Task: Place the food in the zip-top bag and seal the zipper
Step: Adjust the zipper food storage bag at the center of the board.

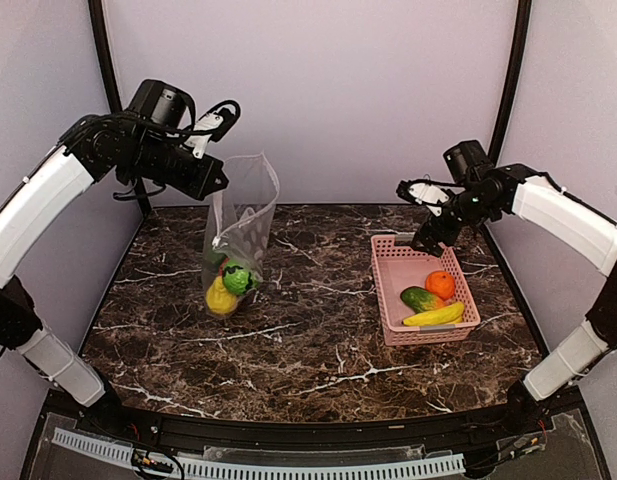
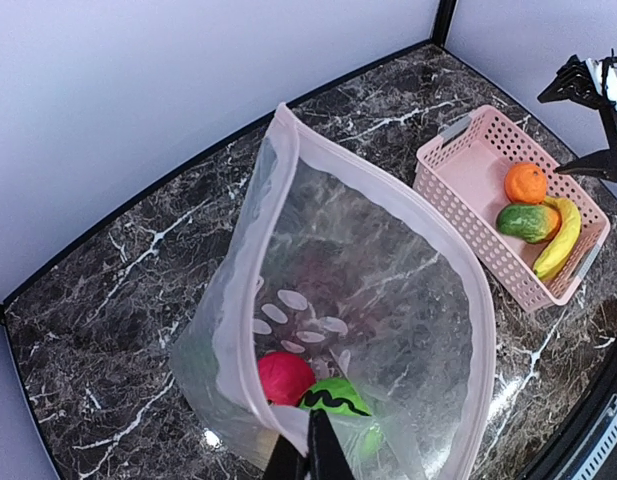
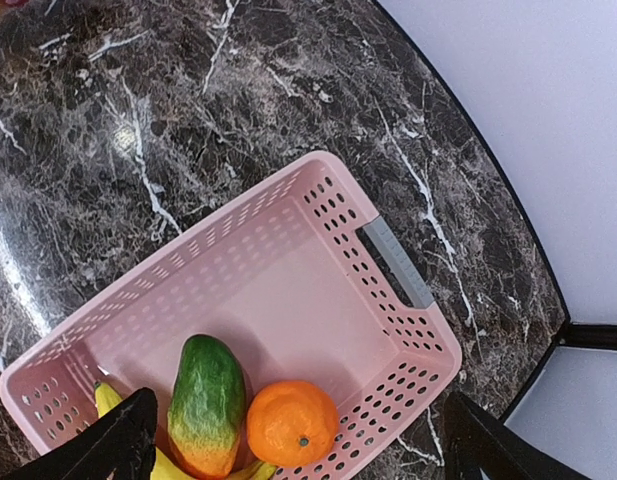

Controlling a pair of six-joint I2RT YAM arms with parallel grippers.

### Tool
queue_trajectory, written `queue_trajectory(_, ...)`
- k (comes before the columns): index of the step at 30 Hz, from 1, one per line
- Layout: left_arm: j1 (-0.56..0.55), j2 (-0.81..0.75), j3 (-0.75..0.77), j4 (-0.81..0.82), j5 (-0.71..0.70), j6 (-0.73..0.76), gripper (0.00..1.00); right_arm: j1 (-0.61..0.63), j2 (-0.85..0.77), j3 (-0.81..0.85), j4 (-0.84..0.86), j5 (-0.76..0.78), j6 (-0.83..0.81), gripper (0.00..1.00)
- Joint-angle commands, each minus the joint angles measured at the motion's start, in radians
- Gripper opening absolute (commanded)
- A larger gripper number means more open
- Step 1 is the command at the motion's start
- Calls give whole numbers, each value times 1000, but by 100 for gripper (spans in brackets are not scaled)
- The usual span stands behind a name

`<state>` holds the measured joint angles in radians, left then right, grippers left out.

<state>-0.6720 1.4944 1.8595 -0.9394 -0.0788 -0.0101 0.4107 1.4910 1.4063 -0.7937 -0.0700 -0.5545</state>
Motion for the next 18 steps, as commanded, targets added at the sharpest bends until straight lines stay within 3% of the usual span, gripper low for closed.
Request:
queue_trajectory(1,-1,26,10,-36,40,21,1,-24,-36,-50,2,31,-55,93)
queue_trajectory(4,-1,50,12,-22,106,15,1,-36,-34,-57,-21,38,-73,88)
queue_trajectory(18,-1,74,-51,12,207,-91,1,-107,-40,-137,-129,-3,-309,89)
